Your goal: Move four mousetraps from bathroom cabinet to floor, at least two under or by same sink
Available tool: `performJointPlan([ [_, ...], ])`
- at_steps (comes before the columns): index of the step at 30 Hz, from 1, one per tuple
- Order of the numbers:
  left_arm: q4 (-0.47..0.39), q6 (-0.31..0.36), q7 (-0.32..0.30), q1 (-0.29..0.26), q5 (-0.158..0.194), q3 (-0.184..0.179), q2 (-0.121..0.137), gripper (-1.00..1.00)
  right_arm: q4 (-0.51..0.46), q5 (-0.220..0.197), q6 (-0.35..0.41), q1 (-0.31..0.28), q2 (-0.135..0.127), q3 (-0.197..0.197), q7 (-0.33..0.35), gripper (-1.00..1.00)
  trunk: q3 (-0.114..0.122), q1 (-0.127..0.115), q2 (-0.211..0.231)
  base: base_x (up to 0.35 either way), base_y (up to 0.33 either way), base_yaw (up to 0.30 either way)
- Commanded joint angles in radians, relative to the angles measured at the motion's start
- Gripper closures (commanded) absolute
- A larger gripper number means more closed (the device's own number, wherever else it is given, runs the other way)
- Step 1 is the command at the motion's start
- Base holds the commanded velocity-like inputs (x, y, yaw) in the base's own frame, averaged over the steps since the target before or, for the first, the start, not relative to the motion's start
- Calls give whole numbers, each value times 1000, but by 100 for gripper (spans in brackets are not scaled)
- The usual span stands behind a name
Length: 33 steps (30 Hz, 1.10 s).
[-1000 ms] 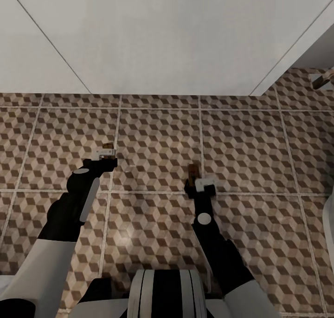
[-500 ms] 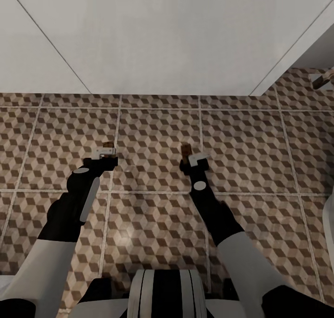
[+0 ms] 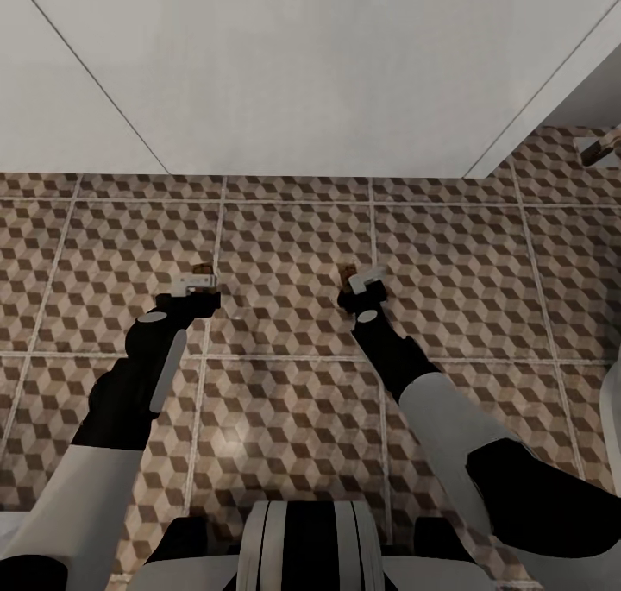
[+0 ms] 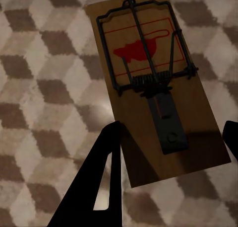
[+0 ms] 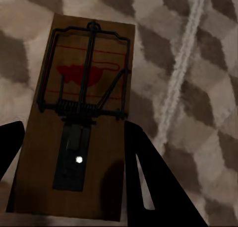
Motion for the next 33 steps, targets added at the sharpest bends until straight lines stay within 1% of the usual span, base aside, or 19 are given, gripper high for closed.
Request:
performJointPlan([
  [1,4,4,6,0,7,-3,0,100,16,7,-2,-2,0,2,-2,100,0,0,0,0,0,0],
  [3,37,4,6,0,7,-7,-8,100,36,6,-38,-4,0,2,-2,100,0,0,0,0,0,0],
  [5,100,3,6,-1,6,-8,-25,100,44,6,-75,-5,0,2,-1,100,0,0,0,0,0,0],
  [7,181,1,6,-5,4,-9,-36,100,47,5,-94,-5,0,2,-1,100,0,0,0,0,0,0],
  [8,201,0,6,-7,4,-9,-40,100,47,5,-97,-5,0,2,-1,100,0,0,0,0,0,0],
  [9,249,-2,6,-14,2,-9,-56,100,48,5,-102,-5,0,2,-1,100,0,0,0,0,0,0],
  [10,272,-3,6,-20,0,-9,-68,100,49,5,-104,-5,0,2,-1,100,0,0,0,0,0,0],
  [12,317,-4,7,-40,-2,-9,-87,100,47,6,-105,-5,0,2,-1,100,0,0,0,0,0,0],
  [13,342,-5,7,-56,-3,-9,-93,100,43,6,-105,-5,0,3,-1,100,0,0,0,0,0,0],
  [16,431,-10,8,-114,-4,-9,-101,100,36,7,-105,-5,0,3,-2,100,0,0,0,0,0,0],
  [19,491,-36,8,-147,-5,-9,-103,100,34,7,-105,-5,0,3,-2,100,0,0,0,0,0,0],
  [21,510,-60,8,-159,-6,-9,-106,100,34,7,-106,-5,0,3,-2,100,0,0,0,0,0,0],
  [23,516,-71,8,-165,-6,-9,-108,100,34,6,-107,-5,0,3,-2,100,0,0,0,0,0,0],
  [27,522,-77,8,-176,-6,-9,-111,100,34,6,-108,-5,0,3,-2,100,0,0,0,0,0,0],
  [33,523,-78,8,-218,-6,-9,-111,100,34,5,-111,-5,0,5,-2,100,0,0,0,0,0,0],
])
